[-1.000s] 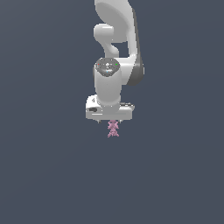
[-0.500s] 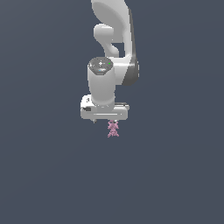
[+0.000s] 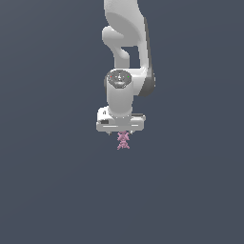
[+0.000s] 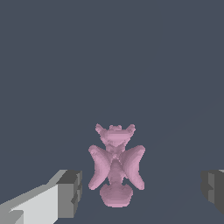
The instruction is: Pick up the object and move it to a goal position.
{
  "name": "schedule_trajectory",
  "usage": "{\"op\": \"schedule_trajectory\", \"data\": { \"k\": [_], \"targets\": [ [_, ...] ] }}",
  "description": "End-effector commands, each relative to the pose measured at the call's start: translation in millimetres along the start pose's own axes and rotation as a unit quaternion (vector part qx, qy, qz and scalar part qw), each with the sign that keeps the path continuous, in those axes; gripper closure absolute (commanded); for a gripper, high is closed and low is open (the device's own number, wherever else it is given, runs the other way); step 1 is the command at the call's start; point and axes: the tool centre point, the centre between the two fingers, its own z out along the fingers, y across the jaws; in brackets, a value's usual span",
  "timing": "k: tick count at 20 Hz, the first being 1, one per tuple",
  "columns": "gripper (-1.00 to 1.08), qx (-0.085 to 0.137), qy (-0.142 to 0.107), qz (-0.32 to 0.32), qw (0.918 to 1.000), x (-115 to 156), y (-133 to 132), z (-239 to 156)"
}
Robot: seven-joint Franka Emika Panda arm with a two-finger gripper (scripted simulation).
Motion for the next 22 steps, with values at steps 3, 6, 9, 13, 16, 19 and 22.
{"op": "schedule_trajectory", "data": {
  "k": [3,6,9,13,16,19,22],
  "targets": [
    [-0.92,0.001,0.001,-0.014,0.9999,-8,-12,13],
    [-0.92,0.002,0.001,-0.018,0.9998,-10,-15,17],
    [-0.92,0.001,0.0,-0.017,0.9998,-9,-15,17],
    [-0.92,0.001,0.0,-0.017,0.9998,-10,-14,25],
    [-0.92,0.002,0.0,-0.018,0.9998,-10,-15,38],
    [-0.92,0.002,0.0,-0.018,0.9998,-11,-15,53],
    [-0.92,0.002,0.0,-0.018,0.9998,-11,-15,63]
  ]
}}
